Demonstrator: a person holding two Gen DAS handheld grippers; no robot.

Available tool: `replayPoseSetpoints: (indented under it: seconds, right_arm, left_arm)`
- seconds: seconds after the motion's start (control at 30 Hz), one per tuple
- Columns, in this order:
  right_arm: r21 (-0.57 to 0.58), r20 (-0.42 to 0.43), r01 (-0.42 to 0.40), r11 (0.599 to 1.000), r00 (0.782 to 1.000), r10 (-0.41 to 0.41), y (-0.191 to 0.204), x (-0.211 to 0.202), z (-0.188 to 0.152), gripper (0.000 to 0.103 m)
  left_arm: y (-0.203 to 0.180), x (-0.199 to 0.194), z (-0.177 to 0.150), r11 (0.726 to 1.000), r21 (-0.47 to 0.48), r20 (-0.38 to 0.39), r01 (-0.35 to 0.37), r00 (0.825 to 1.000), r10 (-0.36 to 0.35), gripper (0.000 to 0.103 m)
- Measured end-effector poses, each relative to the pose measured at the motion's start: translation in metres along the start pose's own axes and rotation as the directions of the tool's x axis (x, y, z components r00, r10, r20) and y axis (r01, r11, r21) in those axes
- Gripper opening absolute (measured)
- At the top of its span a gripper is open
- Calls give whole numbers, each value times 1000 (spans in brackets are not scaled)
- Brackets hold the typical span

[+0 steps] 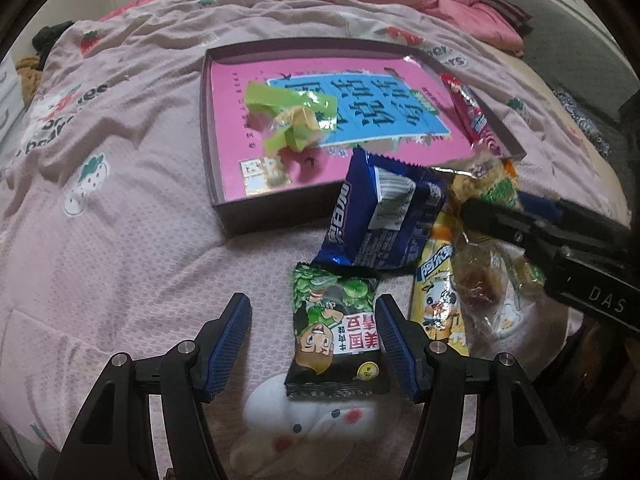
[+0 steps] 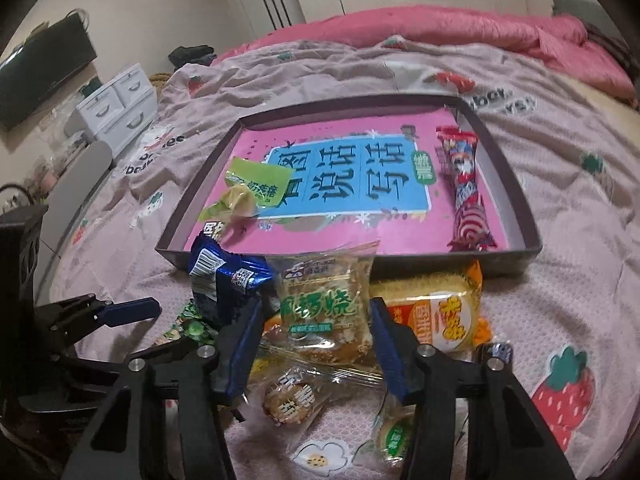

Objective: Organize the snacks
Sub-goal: 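Grasp the dark green snack pack with the left tool while the right tool grasps the clear pastry bag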

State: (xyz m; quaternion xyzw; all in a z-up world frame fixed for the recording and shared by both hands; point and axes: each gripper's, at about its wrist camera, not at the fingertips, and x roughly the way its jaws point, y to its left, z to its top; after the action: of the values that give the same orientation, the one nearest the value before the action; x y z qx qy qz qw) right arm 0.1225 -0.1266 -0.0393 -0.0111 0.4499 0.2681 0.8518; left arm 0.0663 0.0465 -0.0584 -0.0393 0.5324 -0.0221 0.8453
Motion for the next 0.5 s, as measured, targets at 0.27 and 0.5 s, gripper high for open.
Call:
replayPoseSetpoints:
  seconds: [0.27, 0.5]
  right_arm:
    - [-8, 28, -1, 1000, 1000, 2, -3, -9, 0, 43]
    - [-12, 64, 1, 1000, 998, 0, -4, -18, 2, 43]
  left_arm:
    - [-6, 11, -4, 1000, 2, -14, -24, 1000, 24, 58]
    - [-3, 9, -2, 1000, -12, -5, 6, 1000, -6, 41]
